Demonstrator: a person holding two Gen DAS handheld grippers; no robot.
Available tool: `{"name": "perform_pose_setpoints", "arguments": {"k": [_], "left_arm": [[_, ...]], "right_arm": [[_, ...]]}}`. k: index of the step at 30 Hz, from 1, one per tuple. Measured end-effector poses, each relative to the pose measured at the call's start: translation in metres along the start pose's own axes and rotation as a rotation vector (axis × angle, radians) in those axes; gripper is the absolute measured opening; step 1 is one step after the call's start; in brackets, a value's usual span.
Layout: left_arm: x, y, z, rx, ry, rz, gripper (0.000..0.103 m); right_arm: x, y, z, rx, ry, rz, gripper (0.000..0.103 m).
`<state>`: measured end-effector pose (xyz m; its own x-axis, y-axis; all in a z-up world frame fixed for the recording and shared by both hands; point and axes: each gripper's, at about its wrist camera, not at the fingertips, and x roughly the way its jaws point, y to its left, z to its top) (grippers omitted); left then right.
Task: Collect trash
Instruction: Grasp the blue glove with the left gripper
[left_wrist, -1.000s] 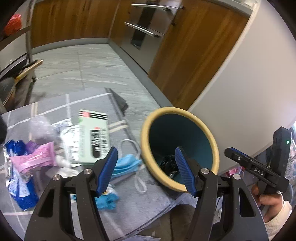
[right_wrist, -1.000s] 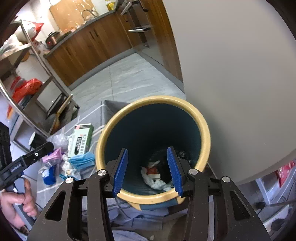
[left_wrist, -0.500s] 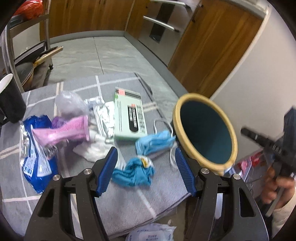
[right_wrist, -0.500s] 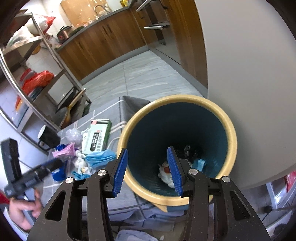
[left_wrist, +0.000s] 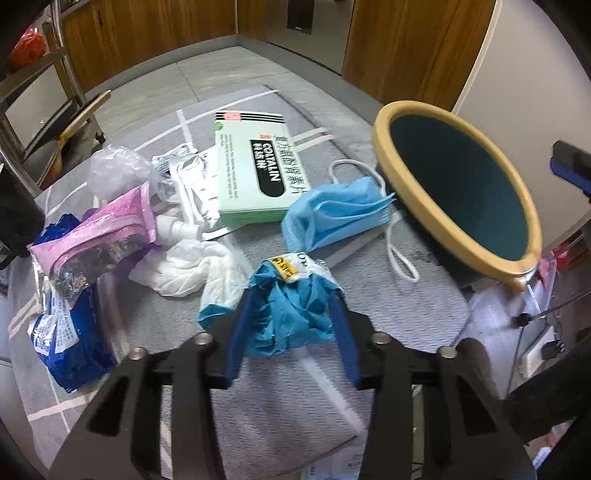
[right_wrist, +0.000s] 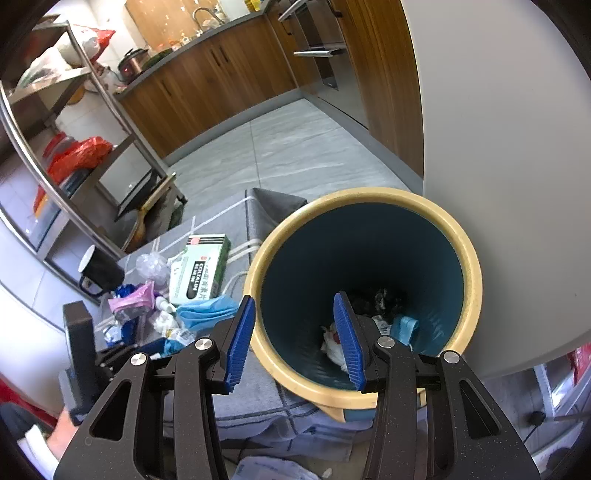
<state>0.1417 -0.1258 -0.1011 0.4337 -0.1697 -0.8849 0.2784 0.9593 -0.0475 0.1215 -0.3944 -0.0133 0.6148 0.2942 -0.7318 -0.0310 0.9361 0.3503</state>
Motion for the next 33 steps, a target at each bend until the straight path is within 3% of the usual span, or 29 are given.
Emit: {"name": "perform_pose_setpoints", "arguments": {"k": [2,9,20,33], "left_arm": [[-0.002,0.004,-0.001,-0.019,0.008,-0.013,0.026],[-0.016,0.015,-0.005,-0.061,0.003,-0.043,0.024],[-0.072,0.048,-0.013,-0.150,-0.090,-0.098,0.024],[-0.101,0.083,-0.025,-0.253,-0.164,-0.138,0.024]], "right_arm": [[0.000,0.002,0.000,-0.002,0.001,0.003,0.046],[0.002,0.014,0.002,-0.018,0.004,0.027,0.046],[0.025,0.058,-0.004,-0.109,0.052,0.064,0.046],[0.085,0.148,-0.025,-0.429,0.127,0.045,0.046]]}}
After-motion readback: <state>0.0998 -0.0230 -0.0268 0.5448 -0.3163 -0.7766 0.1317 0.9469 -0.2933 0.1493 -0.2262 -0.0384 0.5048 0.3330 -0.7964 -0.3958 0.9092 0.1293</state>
